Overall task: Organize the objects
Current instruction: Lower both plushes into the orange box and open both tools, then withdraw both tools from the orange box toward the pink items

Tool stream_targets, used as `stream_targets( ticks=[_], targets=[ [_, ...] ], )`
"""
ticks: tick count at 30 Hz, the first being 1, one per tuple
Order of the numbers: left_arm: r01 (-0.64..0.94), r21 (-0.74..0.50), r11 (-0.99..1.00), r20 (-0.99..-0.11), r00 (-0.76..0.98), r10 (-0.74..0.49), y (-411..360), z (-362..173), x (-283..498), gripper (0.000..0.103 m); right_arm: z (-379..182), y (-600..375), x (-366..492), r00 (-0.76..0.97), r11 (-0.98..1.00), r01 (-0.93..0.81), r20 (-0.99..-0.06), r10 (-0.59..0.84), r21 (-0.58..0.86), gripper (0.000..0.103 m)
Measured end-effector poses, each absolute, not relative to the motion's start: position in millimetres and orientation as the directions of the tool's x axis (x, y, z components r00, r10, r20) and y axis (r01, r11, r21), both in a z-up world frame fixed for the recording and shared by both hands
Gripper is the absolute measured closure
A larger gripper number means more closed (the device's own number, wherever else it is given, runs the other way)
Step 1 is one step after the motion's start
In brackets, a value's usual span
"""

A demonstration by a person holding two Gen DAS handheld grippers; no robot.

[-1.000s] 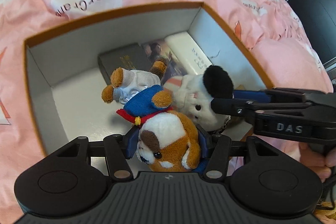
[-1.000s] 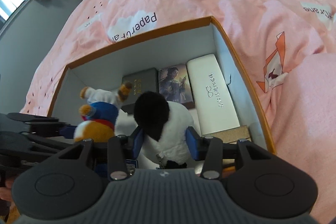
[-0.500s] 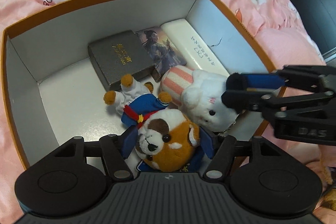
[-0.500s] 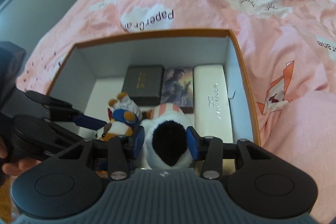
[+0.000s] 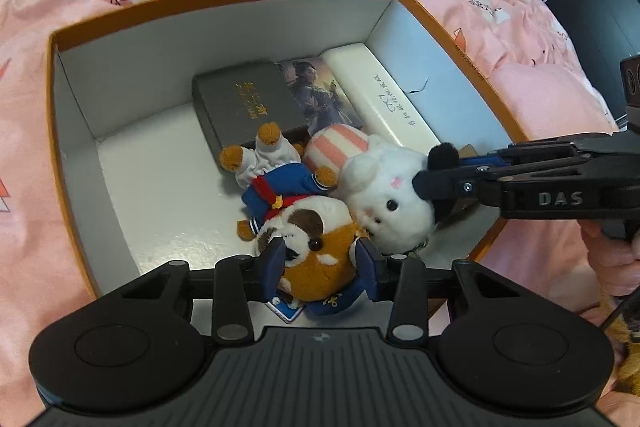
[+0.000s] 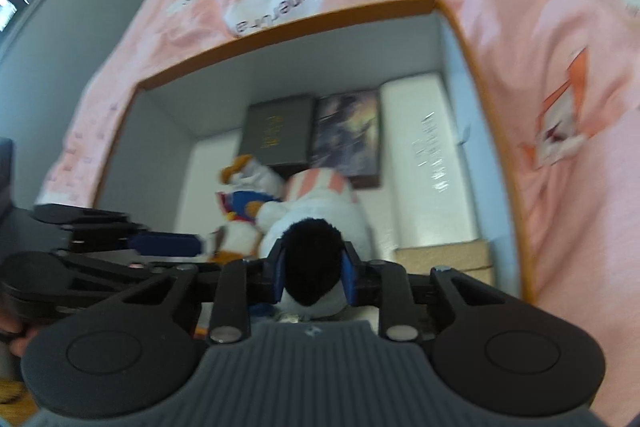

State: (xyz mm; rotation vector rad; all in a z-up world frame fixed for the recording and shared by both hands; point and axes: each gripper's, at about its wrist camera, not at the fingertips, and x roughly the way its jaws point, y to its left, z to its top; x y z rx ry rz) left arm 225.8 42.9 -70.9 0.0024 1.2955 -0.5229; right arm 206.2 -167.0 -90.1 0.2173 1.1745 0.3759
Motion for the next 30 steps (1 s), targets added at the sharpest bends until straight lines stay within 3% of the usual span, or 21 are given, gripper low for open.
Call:
stream_targets(
  ticks=[10, 19, 26, 30],
  targets=[
    [0.364, -0.307, 0.879, -0.900, 0.191, -0.393, 37, -77, 221, 0.060, -88, -158, 204, 0.359, 0.954, -0.258, -0.901, 0.242, 0.153, 0.073],
    [0.370, -0.328, 0.869, -0.879, 0.217, -0.424, 36, -80, 218, 0.059, -83, -159, 198, 0.380, 0.958, -0.255, -0.897, 0.225, 0.132, 0.071],
    [0.353, -0.250, 0.902, -0.875, 0.315, -0.366, 31, -68, 205, 0.058, -75, -158, 187, 0.432, 0.957, -0.263, -0.873, 0.226, 0.118, 0.055],
    [0.335, -0.165, 0.928, -0.838, 0.448, -0.311, 25, -48, 185, 0.058, -65, -154, 173, 0.495, 0.954, -0.289, -0.839, 0.226, 0.086, 0.053]
  ],
)
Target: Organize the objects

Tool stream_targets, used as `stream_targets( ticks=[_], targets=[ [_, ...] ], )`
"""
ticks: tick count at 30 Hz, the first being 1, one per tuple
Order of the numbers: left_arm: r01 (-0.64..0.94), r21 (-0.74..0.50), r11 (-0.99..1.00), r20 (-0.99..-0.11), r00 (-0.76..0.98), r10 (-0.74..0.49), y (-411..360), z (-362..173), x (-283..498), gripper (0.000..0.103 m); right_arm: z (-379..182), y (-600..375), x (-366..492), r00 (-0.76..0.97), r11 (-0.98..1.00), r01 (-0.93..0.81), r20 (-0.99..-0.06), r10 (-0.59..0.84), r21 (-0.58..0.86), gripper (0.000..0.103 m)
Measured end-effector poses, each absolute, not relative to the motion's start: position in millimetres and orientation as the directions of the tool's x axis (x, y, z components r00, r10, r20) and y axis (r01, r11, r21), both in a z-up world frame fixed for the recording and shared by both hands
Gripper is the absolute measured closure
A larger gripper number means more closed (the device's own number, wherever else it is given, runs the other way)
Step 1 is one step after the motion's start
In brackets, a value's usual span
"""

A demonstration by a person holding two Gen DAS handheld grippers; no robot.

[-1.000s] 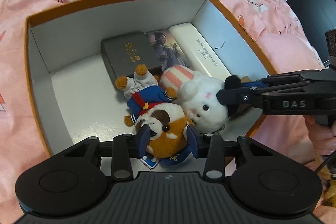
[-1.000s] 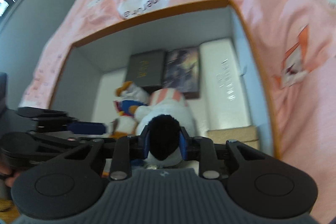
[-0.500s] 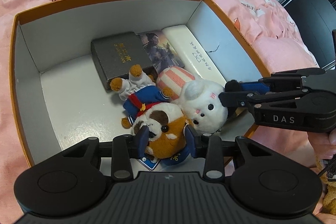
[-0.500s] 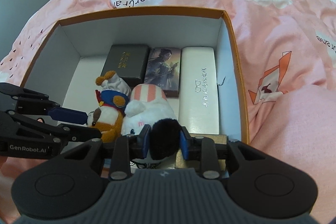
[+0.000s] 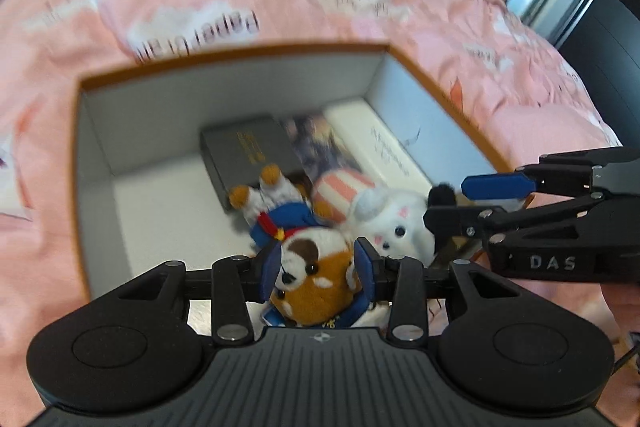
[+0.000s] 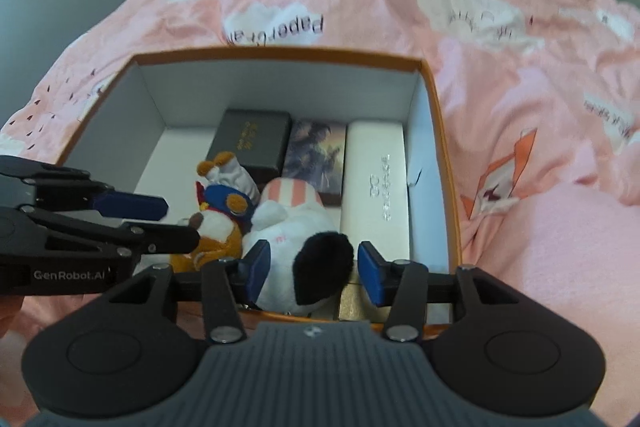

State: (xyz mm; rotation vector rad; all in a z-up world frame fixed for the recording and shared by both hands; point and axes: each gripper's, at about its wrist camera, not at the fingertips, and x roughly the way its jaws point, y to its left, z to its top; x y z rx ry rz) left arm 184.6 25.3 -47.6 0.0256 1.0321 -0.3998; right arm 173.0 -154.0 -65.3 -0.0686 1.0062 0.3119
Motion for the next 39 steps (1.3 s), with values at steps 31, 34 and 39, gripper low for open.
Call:
stream_targets(
  ticks=[31, 34, 39],
  targets=[
    [0.041, -0.270, 0.962, -0.845, 0.469, -0.257, 94, -26, 19, 0.058, -71, -128, 20, 0.569, 0.908, -0.407, -0.750, 0.337, 0.100, 0.053],
    [0.037, -0.261, 0.965, -0.871, 0.422, -0.252, 96, -34, 6, 0.058, -79, -124, 14, 0.502, 0.888, -0.440, -0.783, 0.369, 0.136, 0.060],
    [0.041, -0.292, 0.956, -0.898, 0.332, -0.289, 94, -50, -10, 0.058, -92, -118, 6, 0.395, 0.861, -0.471, -0.827, 0.399, 0.191, 0.060]
  ],
)
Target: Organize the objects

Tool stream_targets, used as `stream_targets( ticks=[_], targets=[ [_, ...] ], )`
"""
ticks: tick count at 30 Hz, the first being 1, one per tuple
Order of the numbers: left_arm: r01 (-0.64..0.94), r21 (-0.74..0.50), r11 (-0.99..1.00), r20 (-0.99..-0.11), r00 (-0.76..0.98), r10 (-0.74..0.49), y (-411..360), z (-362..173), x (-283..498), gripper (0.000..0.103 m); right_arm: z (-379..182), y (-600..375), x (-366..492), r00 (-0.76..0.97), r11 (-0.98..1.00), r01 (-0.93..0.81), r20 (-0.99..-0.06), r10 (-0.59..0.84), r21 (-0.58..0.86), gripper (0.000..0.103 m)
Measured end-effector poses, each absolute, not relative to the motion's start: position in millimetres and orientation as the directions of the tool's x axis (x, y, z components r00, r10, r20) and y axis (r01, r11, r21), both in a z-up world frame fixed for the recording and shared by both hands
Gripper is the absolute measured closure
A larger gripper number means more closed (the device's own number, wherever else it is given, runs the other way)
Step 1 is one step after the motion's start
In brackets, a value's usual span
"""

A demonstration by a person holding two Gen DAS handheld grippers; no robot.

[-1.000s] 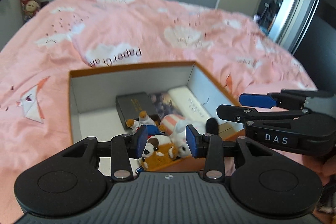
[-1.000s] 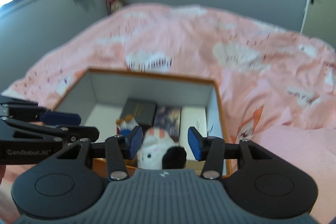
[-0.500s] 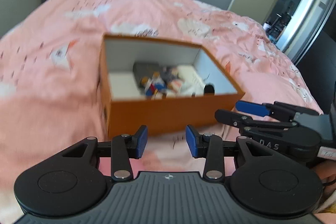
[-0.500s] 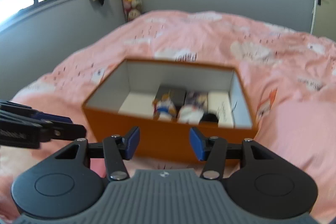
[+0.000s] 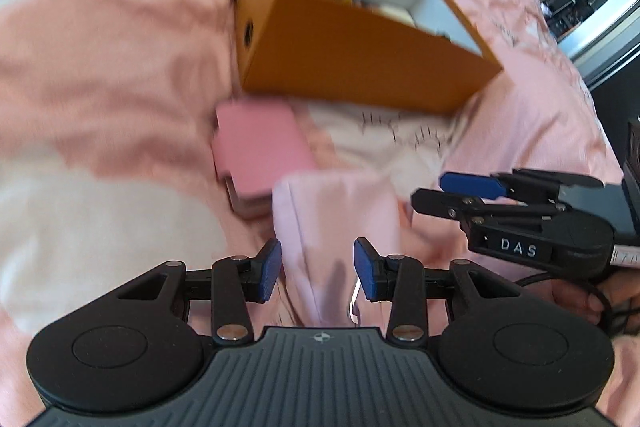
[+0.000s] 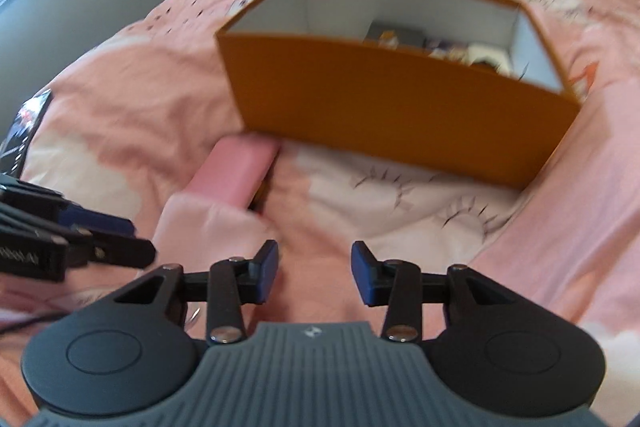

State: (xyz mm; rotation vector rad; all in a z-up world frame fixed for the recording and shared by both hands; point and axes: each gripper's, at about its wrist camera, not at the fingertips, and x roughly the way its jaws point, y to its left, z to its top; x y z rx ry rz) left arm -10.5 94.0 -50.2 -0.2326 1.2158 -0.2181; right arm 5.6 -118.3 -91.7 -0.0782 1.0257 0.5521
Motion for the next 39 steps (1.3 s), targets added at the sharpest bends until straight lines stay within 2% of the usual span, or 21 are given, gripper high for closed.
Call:
stream_targets(
  ticks=[8, 11, 17, 20, 28, 32, 39],
  targets=[
    [0.009, -0.314, 0.949, -0.927, 0.211, -0.309, 88, -78, -17, 0.057, -96, -116, 0, 0.364, 0.861, -0.484, -0.859, 0.362, 0.157, 0.060],
    [0.025, -0.313, 0.949, -0.927, 0.208, -0.312, 85, -80, -18, 0.062, -105, -114, -3, 0.321, 0.855, -0.498, -0.885, 0.338, 0.146, 0.059],
    [0.031, -0.349, 0.937, -0.896, 0.282, -0.343, 87, -68, -20, 0.071, -103, -121, -2, 0.345, 0.874, -0.468, -0.884, 0.316, 0.130, 0.059],
    [0.033, -0.382, 0.924, -0.866, 0.337, -0.370, 88, -59, -14, 0.073, -99, -128, 0, 0.383, 0.894, -0.434, -0.874, 0.299, 0.115, 0.059],
    [0.079, -0.370, 0.926, -0.814, 0.453, -0.364, 64, -40, 9, 0.075, -89, -136, 0, 0.458, 0.913, -0.399, -0.845, 0.274, 0.079, 0.059],
    [0.017, -0.422, 0.906, -0.799, 0.466, -0.381, 64, -40, 20, 0.075, -86, -137, -2, 0.471, 0.911, -0.408, -0.838, 0.274, 0.068, 0.059],
    [-0.095, -0.501, 0.860, -0.788, 0.461, -0.408, 73, -57, 28, 0.075, -102, -119, -7, 0.380, 0.852, -0.519, -0.871, 0.311, 0.077, 0.054]
  ],
)
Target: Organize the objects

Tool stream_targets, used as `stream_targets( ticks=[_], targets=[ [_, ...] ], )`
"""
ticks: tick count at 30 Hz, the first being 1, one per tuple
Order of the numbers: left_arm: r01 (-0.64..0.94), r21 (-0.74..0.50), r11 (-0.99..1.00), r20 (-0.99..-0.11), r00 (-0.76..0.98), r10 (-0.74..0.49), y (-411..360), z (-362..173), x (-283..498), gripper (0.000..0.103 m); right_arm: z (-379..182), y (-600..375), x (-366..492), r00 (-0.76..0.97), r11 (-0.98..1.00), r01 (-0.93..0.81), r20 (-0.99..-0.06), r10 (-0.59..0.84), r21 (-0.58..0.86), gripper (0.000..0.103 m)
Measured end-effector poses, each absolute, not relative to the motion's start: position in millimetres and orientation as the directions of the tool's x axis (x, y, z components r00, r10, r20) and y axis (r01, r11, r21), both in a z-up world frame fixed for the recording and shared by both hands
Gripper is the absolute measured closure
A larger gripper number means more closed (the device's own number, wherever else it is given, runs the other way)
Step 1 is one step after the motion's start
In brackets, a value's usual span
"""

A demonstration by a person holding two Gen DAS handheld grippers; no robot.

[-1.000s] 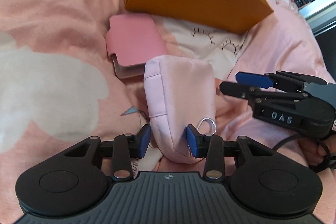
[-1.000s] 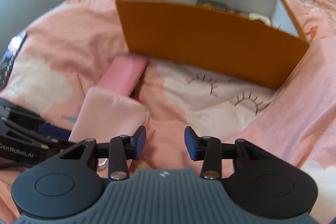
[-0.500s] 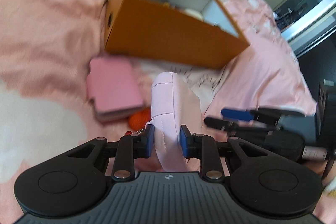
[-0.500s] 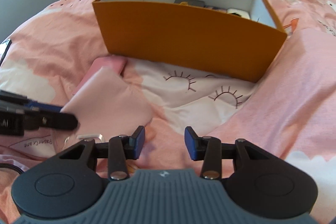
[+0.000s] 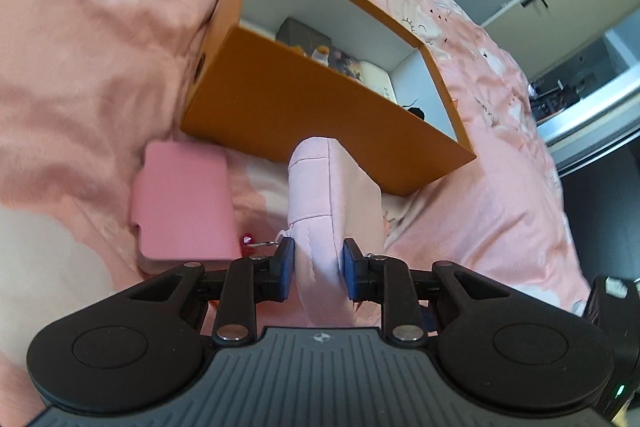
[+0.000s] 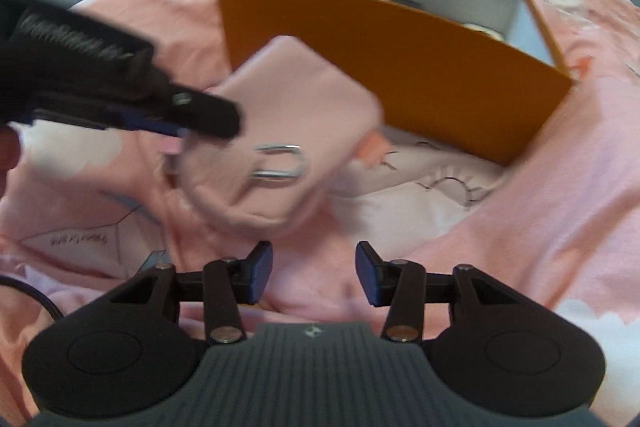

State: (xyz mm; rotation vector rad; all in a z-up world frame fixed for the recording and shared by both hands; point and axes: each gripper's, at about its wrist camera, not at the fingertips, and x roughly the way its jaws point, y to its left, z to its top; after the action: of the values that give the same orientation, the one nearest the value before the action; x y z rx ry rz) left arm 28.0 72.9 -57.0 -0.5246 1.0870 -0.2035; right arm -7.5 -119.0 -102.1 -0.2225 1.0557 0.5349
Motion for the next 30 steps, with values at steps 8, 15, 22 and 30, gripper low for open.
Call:
stream_targets(
  ticks=[8, 15, 22, 30],
  targets=[
    [-0.146, -0.563, 0.813, -0.773, 0.442, -0.456, 83, -66, 27, 0.069, -97, -126, -6, 0.427, 0.868, -0.488, -0.842, 0.330, 0.093, 0.064],
    [-0.164, -0.592, 0.789, -0.759, 0.443, -0.478, 92, -69, 26, 0.063, -81, -134, -6, 0.537, 0.887, -0.453, -0.766, 0.352, 0.089, 0.072],
    [-0.112, -0.622, 0.775, -0.732, 0.434, -0.525, 89, -67, 26, 0.055, -76, -131, -4, 0.533, 0.851, -0.508, -0.726, 0.434, 0.135, 0.072],
    [-0.081, -0.498, 0.864, -0.779, 0.480, -0.404, 99, -47, 17, 0.056, -82, -113, 14, 0.552, 0.849, -0.517, -0.717, 0.425, 0.105, 0.071]
  ],
)
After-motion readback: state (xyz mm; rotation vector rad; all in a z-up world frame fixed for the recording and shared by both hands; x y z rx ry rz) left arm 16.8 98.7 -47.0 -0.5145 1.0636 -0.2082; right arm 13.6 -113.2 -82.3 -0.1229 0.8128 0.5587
